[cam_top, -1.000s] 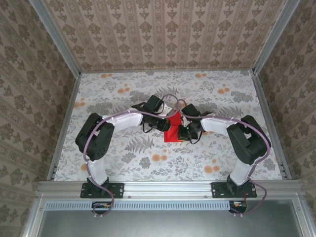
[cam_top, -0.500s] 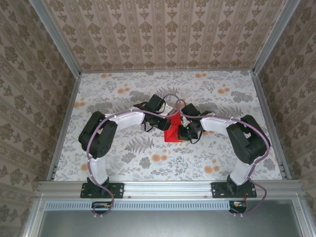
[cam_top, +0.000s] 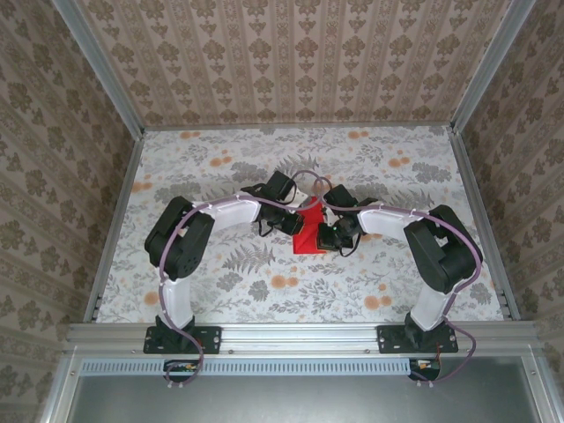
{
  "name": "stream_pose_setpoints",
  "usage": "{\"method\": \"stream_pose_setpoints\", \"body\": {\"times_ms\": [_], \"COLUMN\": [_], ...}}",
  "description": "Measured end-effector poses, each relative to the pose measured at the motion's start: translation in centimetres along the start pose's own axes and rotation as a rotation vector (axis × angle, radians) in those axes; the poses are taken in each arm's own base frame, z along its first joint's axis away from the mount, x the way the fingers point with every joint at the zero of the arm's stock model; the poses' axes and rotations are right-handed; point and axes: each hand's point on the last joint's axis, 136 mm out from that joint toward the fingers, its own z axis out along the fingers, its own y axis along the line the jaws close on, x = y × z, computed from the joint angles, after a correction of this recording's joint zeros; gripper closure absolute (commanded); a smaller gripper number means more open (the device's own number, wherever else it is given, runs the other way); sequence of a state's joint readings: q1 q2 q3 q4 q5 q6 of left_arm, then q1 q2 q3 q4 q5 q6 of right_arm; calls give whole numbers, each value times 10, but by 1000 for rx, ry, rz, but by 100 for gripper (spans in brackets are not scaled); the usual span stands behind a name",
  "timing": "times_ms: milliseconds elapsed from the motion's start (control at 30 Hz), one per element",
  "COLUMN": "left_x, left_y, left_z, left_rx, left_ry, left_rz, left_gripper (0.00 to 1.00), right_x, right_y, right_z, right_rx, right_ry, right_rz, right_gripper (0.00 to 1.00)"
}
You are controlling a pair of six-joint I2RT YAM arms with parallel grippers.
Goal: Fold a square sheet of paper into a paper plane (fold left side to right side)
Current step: Fold the triangle a second time at the center of the table.
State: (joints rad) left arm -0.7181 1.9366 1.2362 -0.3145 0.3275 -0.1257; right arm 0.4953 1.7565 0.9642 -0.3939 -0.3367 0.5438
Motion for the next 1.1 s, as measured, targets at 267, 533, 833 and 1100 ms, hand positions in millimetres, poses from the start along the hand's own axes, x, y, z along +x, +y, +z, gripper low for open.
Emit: {"method": "stream_pose_setpoints", "body": {"times_ms": [267,533,833,1100], "left_x": [0,0,-1,3], "left_y": [4,6,7,9], "left_z": [0,0,0,4], "left_rx": [-19,-30,-38,-38], "left_ry": [-2,-3,-3,9], "left_rz": [-2,-2,-1,-5], "left_gripper": [100,100,100,100], "right_x": [0,0,0,0], "right_y": [0,0,0,0], "right_z": [0,0,0,0], "right_rx": [2,5,7,7], "right_ry": [3,8,13,16], "right_rz": [-3,-11,-9,-8], "right_gripper": [97,97,97,97]}}
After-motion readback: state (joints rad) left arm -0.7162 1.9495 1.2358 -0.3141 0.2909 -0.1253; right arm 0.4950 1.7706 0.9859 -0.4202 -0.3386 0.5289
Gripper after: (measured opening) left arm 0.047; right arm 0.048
